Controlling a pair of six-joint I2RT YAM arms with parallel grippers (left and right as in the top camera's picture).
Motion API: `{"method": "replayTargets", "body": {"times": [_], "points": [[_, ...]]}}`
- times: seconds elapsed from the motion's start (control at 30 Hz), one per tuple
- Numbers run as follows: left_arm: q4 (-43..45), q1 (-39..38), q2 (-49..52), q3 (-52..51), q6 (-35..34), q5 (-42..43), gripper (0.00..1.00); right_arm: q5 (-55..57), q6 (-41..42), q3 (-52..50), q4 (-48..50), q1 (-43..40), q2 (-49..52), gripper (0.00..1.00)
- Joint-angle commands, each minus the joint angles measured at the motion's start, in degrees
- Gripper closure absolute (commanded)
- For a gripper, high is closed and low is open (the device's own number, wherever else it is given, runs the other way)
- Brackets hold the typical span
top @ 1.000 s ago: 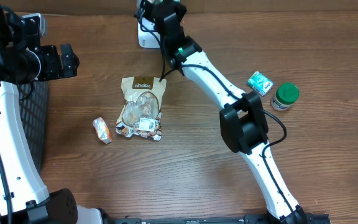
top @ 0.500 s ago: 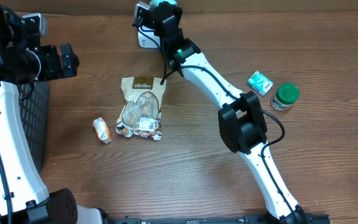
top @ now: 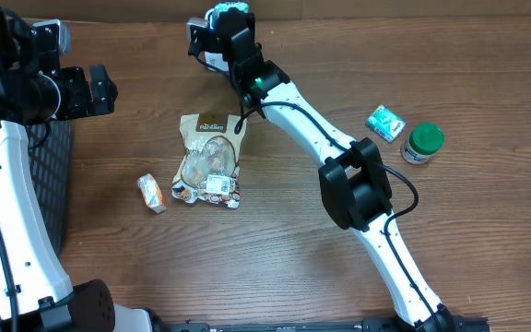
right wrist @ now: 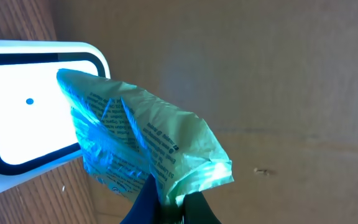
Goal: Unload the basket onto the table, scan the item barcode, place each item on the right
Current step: 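Hold the packet in front of the scanner window, then carry the packet right and set it down beside the tissue pack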
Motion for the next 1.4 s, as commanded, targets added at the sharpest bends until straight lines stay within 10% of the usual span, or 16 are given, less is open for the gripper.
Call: {"method": "replayTargets", "body": {"times": [0.0,0.2,0.43,0.83,1.07,1.37], "points": [[0.07,-0.31,0.24,0.70,1.09,0.26,0.00,-0.50,-1.53,1.44,0.81,0.26,-1.22,0.96],[0.07,-0.28,0.24,0.70,1.09,0.24,0.00,0.00,2.25,1.44,3.52,0.70,-1.81,0.96],[0.07,-0.28,0.24,0.70,1.09,0.24,0.01,0.00,29.22,1.46,-1.99,-0.46,-10.23,0.96],[0.07,-0.28,0.24,0.70,1.09,0.24,0.00,-7.98,90.64,1.46,-62.49,-6.73,-35.19,0.96],[0.07,-0.28,0.24,0.70,1.09,0.26,0.01,-23.69,98.18,-0.02,-80.41,-18.93,-35.30,0.96],[0.07,-0.28,0.24,0.70,1.09,0.24,0.01,-24.15,97.94,-19.85,-72.87,-25.33,-34.75,0.96]]}}
